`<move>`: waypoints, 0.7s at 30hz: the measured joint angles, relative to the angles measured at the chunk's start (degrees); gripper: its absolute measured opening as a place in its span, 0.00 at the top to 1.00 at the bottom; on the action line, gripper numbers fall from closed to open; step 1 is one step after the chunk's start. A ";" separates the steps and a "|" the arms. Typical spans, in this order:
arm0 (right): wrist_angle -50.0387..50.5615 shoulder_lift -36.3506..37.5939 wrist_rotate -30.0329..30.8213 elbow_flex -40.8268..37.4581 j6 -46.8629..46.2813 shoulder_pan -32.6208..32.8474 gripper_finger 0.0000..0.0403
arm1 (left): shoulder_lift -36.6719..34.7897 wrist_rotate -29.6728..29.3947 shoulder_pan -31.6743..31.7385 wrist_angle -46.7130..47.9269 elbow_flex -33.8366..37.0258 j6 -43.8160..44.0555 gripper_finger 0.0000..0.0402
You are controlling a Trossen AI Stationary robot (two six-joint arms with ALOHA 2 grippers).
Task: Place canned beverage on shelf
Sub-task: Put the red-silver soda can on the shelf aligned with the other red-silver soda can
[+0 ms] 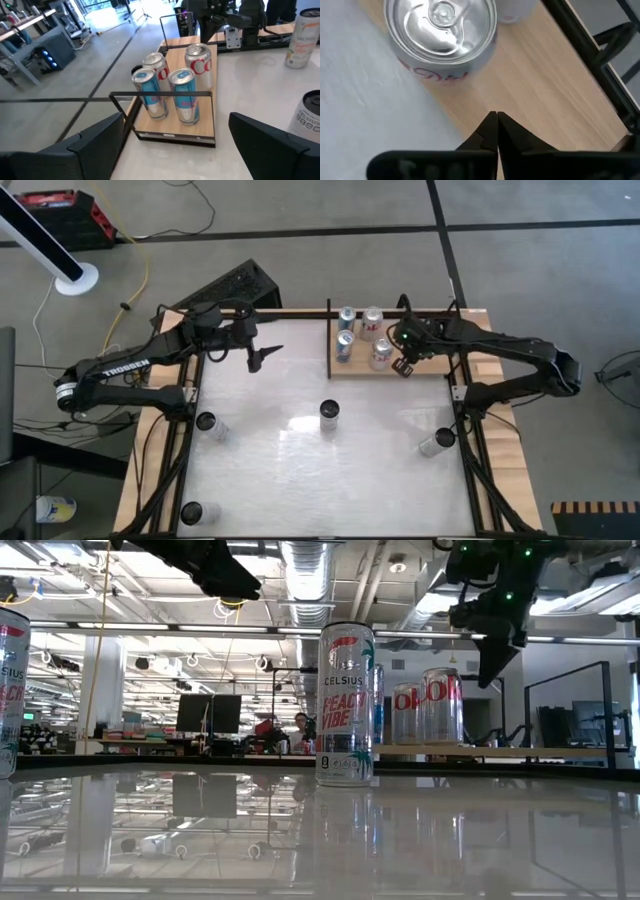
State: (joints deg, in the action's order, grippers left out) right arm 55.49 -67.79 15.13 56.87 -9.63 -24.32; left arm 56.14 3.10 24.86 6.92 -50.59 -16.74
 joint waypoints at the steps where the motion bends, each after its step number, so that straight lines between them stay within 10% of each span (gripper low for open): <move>1: -0.40 0.00 -0.32 -0.01 0.00 -0.01 0.95 | 0.00 0.30 0.00 -0.01 0.00 0.01 0.14; 21: -7.21 -5.11 -6.30 0.05 1.16 0.28 0.96 | 0.00 0.86 0.03 0.19 0.00 -1.91 0.14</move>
State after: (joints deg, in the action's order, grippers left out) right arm 48.28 -72.90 8.83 56.93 -8.47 -24.03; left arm 56.14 3.97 24.89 7.11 -50.59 -18.65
